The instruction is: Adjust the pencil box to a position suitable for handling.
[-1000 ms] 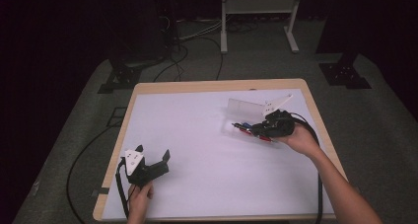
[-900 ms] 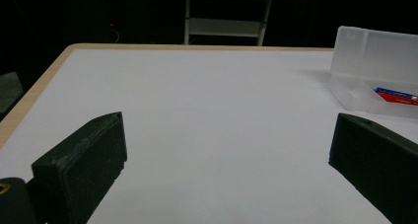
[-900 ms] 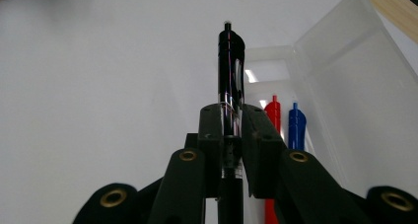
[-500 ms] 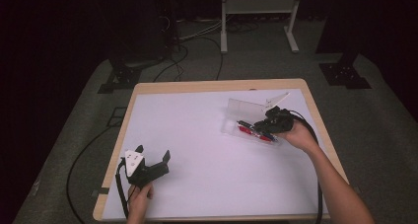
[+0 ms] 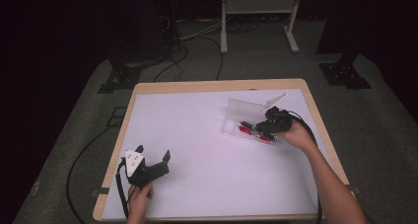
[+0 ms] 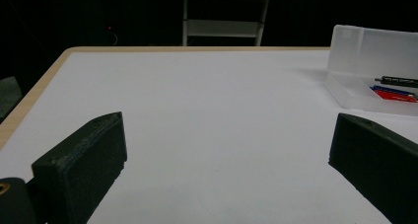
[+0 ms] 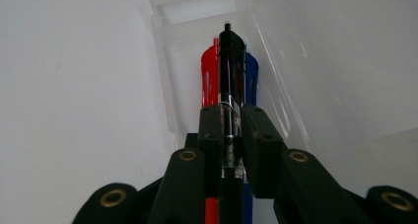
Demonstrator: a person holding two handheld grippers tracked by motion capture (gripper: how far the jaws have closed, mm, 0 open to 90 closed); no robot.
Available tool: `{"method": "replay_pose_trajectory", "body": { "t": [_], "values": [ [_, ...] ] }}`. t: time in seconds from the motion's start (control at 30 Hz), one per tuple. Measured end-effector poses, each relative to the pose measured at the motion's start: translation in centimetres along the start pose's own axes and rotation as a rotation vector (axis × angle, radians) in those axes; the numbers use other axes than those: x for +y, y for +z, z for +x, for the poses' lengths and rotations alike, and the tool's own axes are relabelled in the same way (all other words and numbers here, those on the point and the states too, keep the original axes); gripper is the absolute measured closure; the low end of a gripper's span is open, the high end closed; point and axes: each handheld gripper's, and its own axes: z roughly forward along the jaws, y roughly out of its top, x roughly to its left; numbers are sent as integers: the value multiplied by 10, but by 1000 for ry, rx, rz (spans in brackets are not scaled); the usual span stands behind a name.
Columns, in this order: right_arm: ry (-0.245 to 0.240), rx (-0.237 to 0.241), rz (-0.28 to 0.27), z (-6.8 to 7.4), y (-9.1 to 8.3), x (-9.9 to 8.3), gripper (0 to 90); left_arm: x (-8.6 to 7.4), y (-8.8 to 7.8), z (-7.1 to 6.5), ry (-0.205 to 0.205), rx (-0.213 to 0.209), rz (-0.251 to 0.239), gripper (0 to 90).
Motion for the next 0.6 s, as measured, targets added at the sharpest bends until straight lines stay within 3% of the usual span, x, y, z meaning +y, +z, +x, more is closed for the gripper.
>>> {"method": "replay_pose_trajectory", "body": {
  "t": [0.3, 0.6],
  "values": [
    [22, 7, 0, -4, 5, -3, 751, 0, 0, 0, 0, -1, 1, 4],
    [5, 15, -41, 4, -9, -5, 657, 0, 0, 0, -1, -5, -2, 4]
  ]
}}
